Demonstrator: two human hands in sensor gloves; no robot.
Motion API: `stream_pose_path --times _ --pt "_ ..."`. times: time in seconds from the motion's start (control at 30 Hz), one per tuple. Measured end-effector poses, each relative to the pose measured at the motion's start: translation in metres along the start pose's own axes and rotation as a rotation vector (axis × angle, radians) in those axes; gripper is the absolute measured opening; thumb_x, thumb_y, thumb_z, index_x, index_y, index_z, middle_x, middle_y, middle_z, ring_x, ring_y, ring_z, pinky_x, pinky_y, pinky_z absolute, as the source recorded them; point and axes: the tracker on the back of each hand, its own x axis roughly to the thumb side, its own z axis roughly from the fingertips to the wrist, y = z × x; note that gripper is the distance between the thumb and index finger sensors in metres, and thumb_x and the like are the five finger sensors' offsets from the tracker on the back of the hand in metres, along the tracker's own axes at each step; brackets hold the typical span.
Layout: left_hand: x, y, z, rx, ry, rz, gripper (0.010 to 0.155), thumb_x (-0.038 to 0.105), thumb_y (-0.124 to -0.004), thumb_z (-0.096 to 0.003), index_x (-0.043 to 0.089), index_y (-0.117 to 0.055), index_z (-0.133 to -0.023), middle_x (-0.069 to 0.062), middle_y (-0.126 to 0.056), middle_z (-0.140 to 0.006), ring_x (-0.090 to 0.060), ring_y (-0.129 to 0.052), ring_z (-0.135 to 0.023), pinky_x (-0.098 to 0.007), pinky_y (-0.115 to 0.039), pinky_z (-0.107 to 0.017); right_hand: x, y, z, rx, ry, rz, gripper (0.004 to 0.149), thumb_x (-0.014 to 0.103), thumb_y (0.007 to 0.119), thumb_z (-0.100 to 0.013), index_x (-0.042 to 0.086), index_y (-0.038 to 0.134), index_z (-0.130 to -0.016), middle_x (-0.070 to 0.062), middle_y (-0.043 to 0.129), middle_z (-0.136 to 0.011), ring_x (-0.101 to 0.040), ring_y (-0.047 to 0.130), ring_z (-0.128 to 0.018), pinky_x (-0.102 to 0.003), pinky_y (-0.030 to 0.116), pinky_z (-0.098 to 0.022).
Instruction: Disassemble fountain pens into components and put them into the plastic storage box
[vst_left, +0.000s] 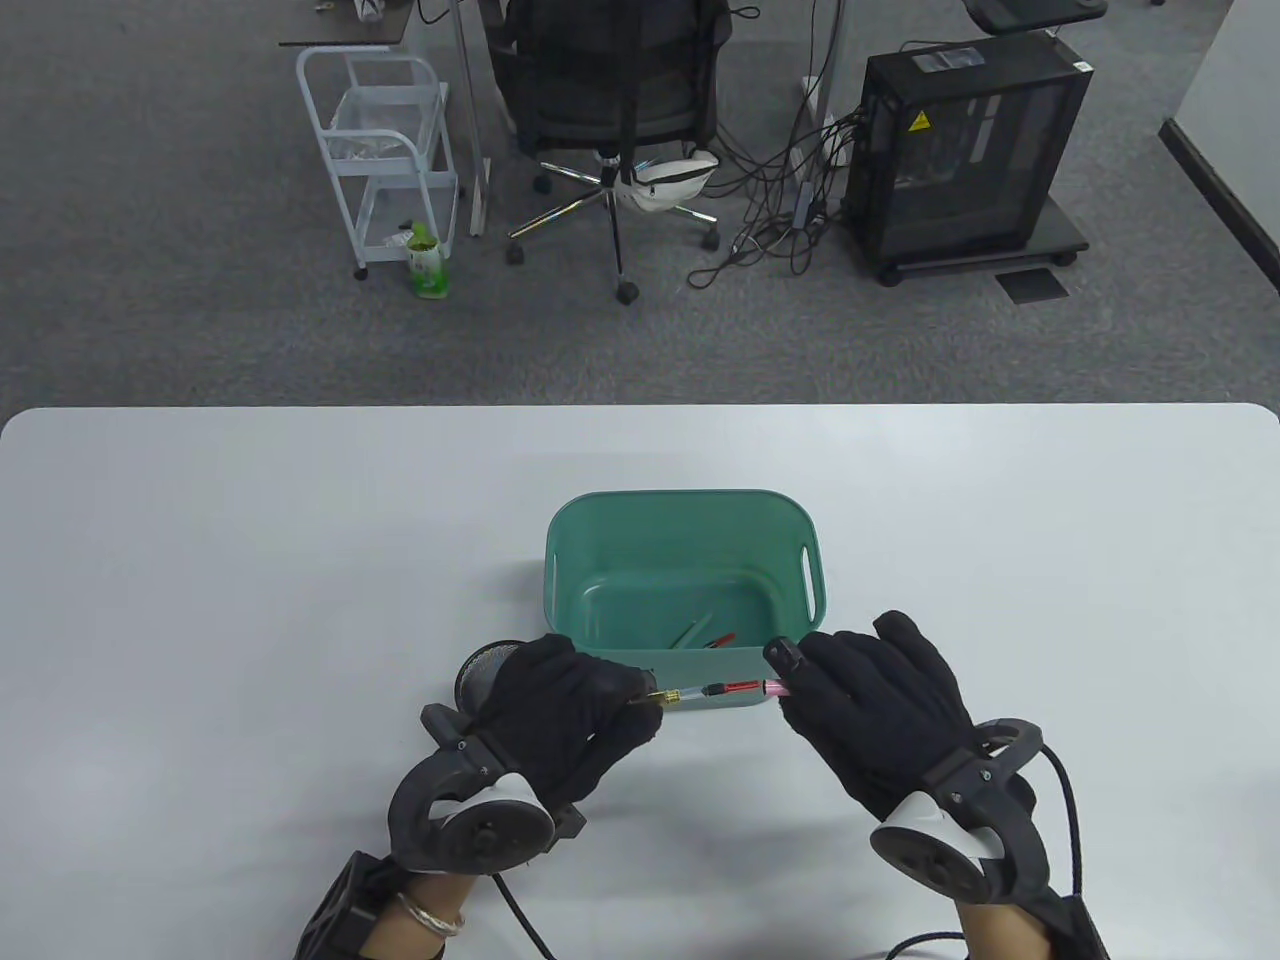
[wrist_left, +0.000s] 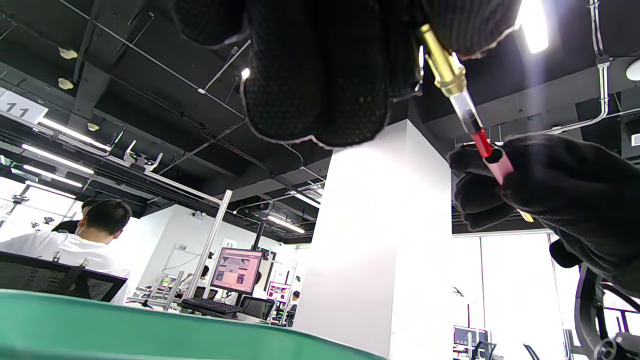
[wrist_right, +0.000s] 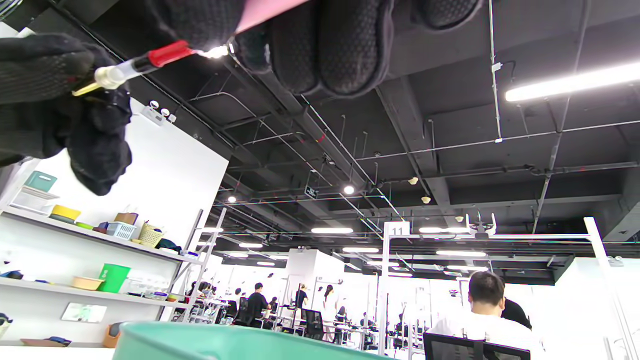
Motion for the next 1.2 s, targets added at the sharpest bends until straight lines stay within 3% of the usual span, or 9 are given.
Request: stream_pose_path --times 0.47,0.87,1.2 --pt "-0.005 -0.013 -0.011 -0.066 0.061 -0.043 0.047 0.049 -0.065 -0.0668 0.013 -0.086 -0.088 -0.004 -0.103 -0.077 -0.022 -0.1 -0.067 -0.051 -0.066 -0.074 -0.008 -0.018 0.0 -0.067 0.041 -0.04 0.046 0.048 0.071 -0.057 0.034 0.077 -0.1 0.007 0.082 -0.094 -0.012 0.085 -0.083 -0.05 0.057 -0.08" --pt "-0.019 -0.043 -0.055 -0.287 0.254 -0.077 0.045 0.047 -0.066 -0.0678 0.012 -0.085 -0.09 -0.005 -0.102 -0.079 -0.024 -0.099 -0.07 -0.053 -0.064 -0.075 -0.005 -0.027 0.0 -0.095 0.031 -0.069 0.046 0.048 0.071 -0.057 0.034 0.077 -0.1 0.007 0.082 -0.094 -0.013 0.085 -0.083 -0.05 0.057 -0.08" --pt "-0.04 -0.073 -0.073 -0.384 0.393 -0.093 0.045 0.047 -0.066 -0.0684 0.012 -0.084 -0.091 -0.006 -0.102 -0.08 -0.025 -0.098 -0.071 -0.053 -0.063 -0.075 -0.003 -0.027 0.001 -0.097 0.024 -0.081 0.046 0.048 0.071 -0.057 0.034 0.077 -0.1 0.007 0.082 -0.094 -0.012 0.085 -0.083 -0.05 0.057 -0.08"
